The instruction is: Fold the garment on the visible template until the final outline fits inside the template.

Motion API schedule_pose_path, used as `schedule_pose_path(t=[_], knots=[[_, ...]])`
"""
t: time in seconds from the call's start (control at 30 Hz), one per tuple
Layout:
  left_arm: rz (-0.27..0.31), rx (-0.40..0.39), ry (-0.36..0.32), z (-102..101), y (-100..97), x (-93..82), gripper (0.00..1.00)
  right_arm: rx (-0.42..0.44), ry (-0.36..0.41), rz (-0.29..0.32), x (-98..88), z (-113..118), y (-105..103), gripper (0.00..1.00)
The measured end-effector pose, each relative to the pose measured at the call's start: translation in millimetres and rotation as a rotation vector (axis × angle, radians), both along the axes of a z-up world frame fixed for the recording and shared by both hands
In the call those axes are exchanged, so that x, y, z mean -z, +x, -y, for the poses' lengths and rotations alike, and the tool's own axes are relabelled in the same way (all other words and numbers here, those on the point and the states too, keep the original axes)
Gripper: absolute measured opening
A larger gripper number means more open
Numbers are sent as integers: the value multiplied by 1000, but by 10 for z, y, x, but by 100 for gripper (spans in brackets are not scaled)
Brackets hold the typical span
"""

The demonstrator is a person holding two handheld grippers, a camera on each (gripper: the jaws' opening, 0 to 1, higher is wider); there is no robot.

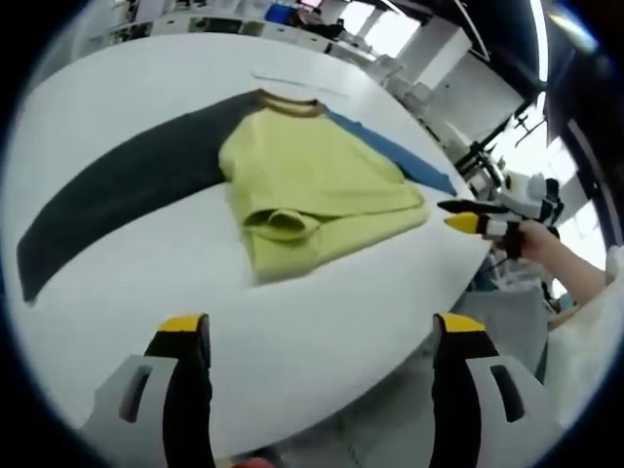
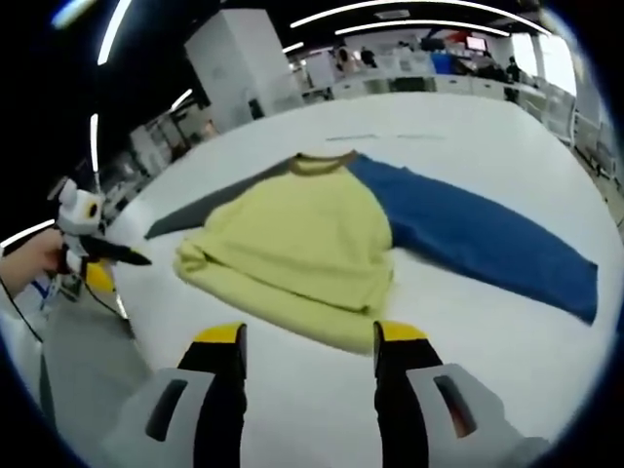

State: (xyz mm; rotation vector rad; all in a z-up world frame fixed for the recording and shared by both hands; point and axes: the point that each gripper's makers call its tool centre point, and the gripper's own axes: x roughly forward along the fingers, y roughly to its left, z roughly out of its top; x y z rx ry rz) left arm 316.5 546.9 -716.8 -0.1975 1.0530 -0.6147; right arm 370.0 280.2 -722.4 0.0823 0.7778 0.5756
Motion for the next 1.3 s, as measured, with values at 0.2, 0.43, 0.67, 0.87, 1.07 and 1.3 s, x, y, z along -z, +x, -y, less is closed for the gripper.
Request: schedule_pose_path(t=[0.2,0.43,0.67,0.87,1.07,1.3], knots=[[-4,4,-2,38,18,7,90,-2,-4,-1,47,19,102,47],[-9,8,0,54,42,22,90,4,-15,1,99,50,183,41],[-16,5,1,55,54,44,90,5,-31,-13,157,85,240,37],[-22,6,0,54,64,74,90,20,-27,-10,177,122,316,32],[-26,9,-1,58,73,108,89,20,-34,-16,213,135,352,27],[-31,8,1,50,72,128,89,34,-45,-28,270,163,383,20]])
